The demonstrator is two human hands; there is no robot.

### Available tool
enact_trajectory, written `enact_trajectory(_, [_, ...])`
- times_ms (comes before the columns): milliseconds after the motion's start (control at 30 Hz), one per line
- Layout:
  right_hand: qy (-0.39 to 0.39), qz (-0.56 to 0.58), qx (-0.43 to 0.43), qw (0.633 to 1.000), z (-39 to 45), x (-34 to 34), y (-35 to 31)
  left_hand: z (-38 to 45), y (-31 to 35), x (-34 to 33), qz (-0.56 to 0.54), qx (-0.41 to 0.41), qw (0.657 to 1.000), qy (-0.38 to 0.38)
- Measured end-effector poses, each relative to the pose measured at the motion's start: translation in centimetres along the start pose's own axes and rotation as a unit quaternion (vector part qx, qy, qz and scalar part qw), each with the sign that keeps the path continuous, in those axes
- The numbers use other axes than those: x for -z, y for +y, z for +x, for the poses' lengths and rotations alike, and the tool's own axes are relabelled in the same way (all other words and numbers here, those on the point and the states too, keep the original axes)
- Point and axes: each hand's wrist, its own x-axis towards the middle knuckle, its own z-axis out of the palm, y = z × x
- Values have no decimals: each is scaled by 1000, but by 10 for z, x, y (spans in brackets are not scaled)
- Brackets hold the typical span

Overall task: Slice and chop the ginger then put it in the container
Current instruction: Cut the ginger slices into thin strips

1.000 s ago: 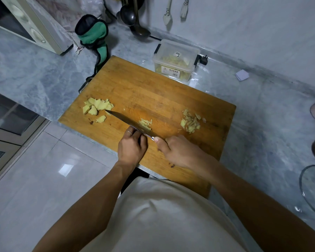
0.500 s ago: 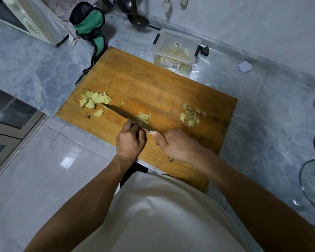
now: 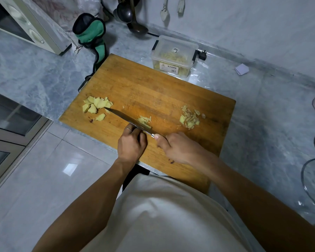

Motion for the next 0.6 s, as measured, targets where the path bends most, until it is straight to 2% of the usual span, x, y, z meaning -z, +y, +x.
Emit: enact_trajectory(600, [-15, -18, 6, 1000, 5, 5, -1, 1, -2, -2, -19, 13, 1000, 4])
